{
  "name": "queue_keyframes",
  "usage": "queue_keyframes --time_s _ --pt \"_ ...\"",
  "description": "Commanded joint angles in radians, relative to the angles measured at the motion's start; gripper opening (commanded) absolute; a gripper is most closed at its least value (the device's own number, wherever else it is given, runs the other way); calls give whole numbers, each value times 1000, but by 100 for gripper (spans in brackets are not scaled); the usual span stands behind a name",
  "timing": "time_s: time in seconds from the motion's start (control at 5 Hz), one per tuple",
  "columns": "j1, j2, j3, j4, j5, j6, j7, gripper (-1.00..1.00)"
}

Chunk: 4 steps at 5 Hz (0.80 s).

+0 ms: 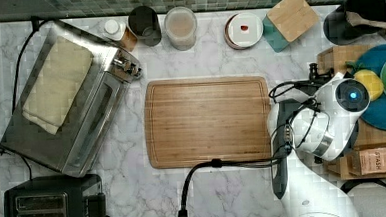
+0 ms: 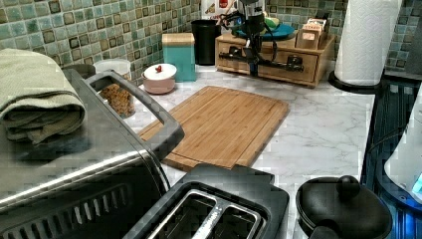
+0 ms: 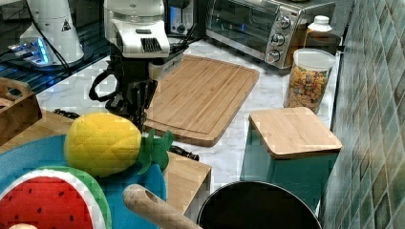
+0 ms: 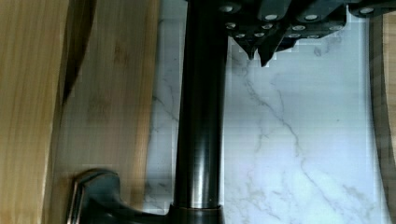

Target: Close the drawer.

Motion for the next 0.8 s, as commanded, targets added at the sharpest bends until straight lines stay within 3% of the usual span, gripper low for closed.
queue_keyframes --time_s 0.2,0.8 --pt "-78 -17 -121 135 -74 90 24 -100" --pt "-66 -16 -134 134 -66 90 18 -100"
